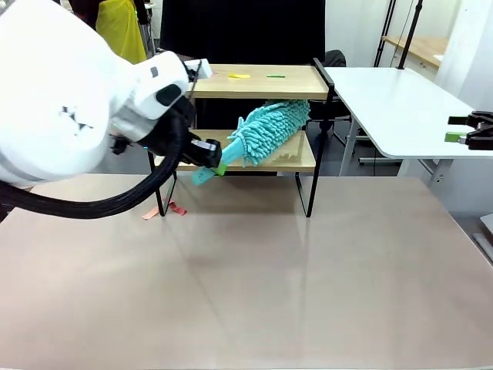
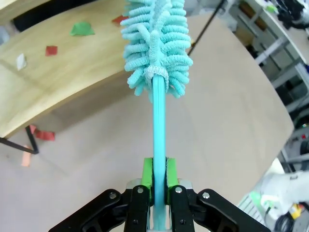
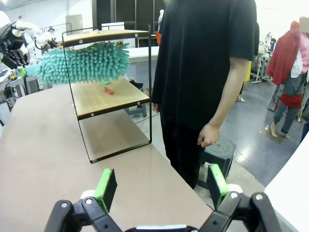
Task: Clean the shelf.
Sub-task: Clean the specific section of the Shelf indicated by the human with the Duster.
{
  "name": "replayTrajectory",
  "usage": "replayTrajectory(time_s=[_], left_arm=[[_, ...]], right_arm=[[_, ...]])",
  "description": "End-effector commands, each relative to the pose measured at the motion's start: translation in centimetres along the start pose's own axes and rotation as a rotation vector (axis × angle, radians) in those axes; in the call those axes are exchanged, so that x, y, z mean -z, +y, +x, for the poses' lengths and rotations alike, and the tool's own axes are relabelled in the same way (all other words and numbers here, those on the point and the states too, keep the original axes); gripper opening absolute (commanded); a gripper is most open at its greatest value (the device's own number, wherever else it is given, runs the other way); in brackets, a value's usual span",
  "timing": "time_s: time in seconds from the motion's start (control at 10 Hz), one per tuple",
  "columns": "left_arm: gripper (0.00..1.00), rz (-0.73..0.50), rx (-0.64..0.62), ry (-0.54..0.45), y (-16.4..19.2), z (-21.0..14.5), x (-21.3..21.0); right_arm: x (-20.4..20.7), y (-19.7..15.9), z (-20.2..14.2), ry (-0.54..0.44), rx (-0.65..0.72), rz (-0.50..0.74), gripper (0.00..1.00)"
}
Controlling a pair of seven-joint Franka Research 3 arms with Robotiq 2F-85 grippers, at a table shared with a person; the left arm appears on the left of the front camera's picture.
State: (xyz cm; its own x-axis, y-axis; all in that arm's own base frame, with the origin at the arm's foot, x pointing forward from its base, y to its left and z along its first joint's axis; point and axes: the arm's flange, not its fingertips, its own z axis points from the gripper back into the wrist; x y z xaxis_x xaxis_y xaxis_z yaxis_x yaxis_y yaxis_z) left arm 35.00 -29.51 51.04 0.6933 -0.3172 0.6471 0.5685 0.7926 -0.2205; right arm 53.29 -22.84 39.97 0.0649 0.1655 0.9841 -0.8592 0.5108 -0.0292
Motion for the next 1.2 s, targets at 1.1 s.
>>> replayTrajectory(time_s=[1.1], left_arm=[[0.13,0.08,-0.259,-0.114,-7.1,4.5,6.0]], right_arm=[[0.2,0.0,0.3,-0.002,-0.005,-0.001,1.0]])
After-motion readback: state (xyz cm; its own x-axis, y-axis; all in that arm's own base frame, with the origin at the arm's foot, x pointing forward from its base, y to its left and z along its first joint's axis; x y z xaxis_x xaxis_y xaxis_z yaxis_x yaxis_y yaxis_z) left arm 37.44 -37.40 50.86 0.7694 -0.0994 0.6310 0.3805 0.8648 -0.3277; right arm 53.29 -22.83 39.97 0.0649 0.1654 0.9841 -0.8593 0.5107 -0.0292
